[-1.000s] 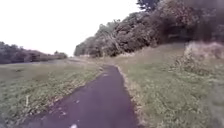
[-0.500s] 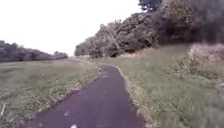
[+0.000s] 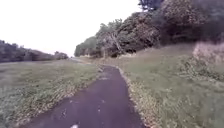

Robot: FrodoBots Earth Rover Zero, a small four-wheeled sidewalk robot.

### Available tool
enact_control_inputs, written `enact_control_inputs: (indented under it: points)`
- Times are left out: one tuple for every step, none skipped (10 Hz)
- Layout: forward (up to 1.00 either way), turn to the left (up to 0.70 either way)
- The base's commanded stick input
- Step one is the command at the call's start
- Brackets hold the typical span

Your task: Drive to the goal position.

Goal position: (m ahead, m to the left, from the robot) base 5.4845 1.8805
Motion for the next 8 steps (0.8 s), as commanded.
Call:
enact_control_inputs:
  points:
    - [0.85,0.0]
    - [0.85,0.0]
    - [0.85,0.0]
    - [0.85,0.11]
    - [0.85,0.34]
    - [0.82,0.19]
    - [0.77,0.0]
    - [0.81,0.0]
